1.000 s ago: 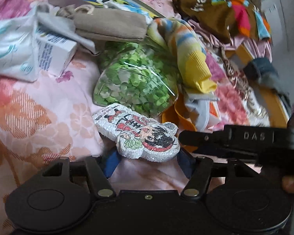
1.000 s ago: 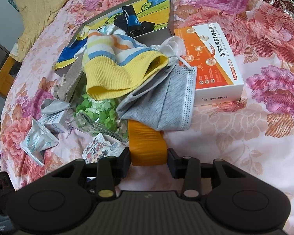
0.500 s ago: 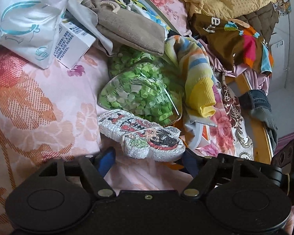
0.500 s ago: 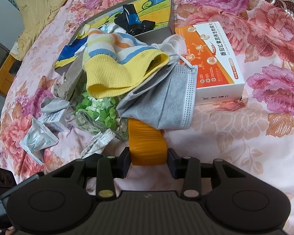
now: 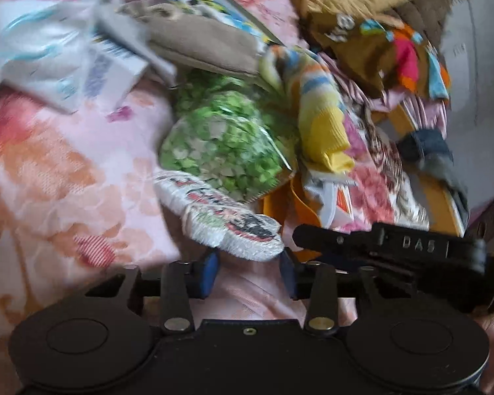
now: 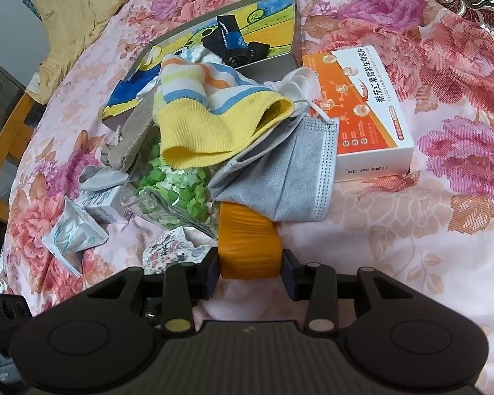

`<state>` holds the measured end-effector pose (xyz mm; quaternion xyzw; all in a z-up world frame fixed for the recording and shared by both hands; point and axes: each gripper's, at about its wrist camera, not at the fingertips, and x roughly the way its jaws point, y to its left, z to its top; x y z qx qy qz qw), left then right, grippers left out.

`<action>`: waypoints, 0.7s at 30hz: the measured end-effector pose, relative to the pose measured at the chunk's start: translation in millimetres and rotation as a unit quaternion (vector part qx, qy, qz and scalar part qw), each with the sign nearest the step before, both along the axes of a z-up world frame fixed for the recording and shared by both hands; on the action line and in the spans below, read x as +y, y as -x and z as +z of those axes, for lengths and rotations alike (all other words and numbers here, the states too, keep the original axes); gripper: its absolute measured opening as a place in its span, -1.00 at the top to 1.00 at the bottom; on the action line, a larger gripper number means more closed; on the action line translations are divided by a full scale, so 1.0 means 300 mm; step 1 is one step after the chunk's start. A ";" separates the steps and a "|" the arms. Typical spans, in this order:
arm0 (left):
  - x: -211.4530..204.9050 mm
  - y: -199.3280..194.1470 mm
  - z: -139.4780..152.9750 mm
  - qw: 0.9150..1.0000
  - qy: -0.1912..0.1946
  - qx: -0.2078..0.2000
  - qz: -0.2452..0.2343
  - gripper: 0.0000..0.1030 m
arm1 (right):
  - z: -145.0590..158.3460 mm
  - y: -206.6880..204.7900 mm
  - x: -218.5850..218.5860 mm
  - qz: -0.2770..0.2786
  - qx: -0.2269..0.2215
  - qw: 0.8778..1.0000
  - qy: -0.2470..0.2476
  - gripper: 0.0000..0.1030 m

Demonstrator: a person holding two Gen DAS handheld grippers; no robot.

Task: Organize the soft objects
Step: 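Lift the cartoon pouch and orange band off the pile with both tools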

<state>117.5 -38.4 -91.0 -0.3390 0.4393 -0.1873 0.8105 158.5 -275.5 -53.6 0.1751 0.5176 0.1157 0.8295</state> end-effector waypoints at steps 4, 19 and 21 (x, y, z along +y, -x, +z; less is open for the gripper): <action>0.043 0.011 -0.014 0.999 0.040 0.018 0.030 -0.15 | -0.002 0.000 0.001 0.002 0.001 1.000 -0.001 0.17; 0.050 -0.029 -0.027 0.997 0.056 0.025 0.051 -0.33 | -0.002 -0.002 0.009 0.008 0.000 1.000 -0.011 0.17; 0.044 -0.038 -0.032 0.997 0.047 0.028 0.048 -0.09 | 0.003 0.001 0.008 0.007 -0.005 1.000 -0.012 0.17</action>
